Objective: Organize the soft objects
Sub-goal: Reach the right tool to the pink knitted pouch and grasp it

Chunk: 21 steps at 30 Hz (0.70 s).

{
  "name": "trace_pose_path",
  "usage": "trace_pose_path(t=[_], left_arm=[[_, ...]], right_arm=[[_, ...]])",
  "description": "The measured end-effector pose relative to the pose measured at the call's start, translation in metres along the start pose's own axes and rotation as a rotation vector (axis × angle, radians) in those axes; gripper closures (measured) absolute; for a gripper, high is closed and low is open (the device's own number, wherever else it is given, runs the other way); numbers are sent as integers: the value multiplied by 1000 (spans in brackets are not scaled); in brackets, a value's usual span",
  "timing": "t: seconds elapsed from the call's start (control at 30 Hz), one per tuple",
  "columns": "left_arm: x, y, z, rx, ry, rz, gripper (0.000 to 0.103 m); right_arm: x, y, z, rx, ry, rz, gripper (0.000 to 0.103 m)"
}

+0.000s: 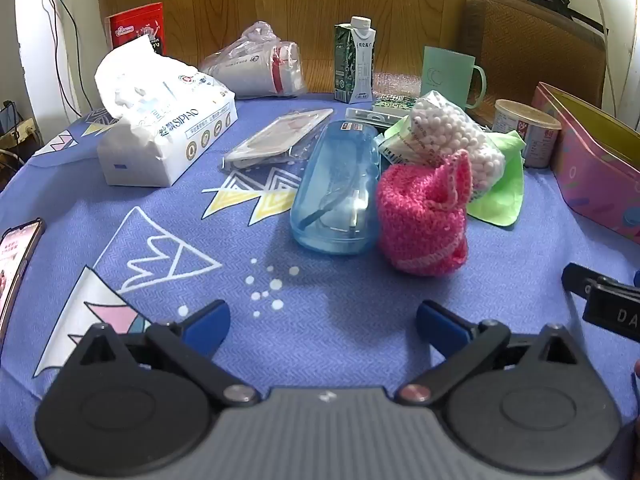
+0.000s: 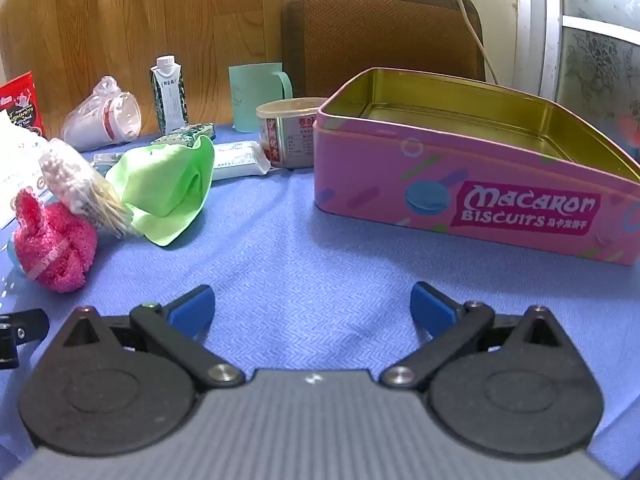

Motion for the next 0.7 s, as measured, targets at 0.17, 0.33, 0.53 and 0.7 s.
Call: trace_pose_path(t=[0.17,0.33,0.53,0.7], left_arm=[[0,0,0,2,-1,0,0],[1,-1,0,7,0,0,0],[0,1,0,28,-5,10,0],[-5,7,6,113,-54,74,0]], right_arm=[[0,0,0,0,-1,-1,0],[0,0,0,2,-6,-4,0],[-3,-1,-2,4,-2,-8,0],[-12,11,-1,26,17,-67,0]])
Point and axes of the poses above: each gripper's, at about its wrist camera, not at the fingertips, and y roughly against the way its jaws point, x to its right, z to its underside, the point moved 9 cm from there along -y, roughly the way its jaws point, and after that the axes turned 5 degrees about x, right-handed, at the moved point
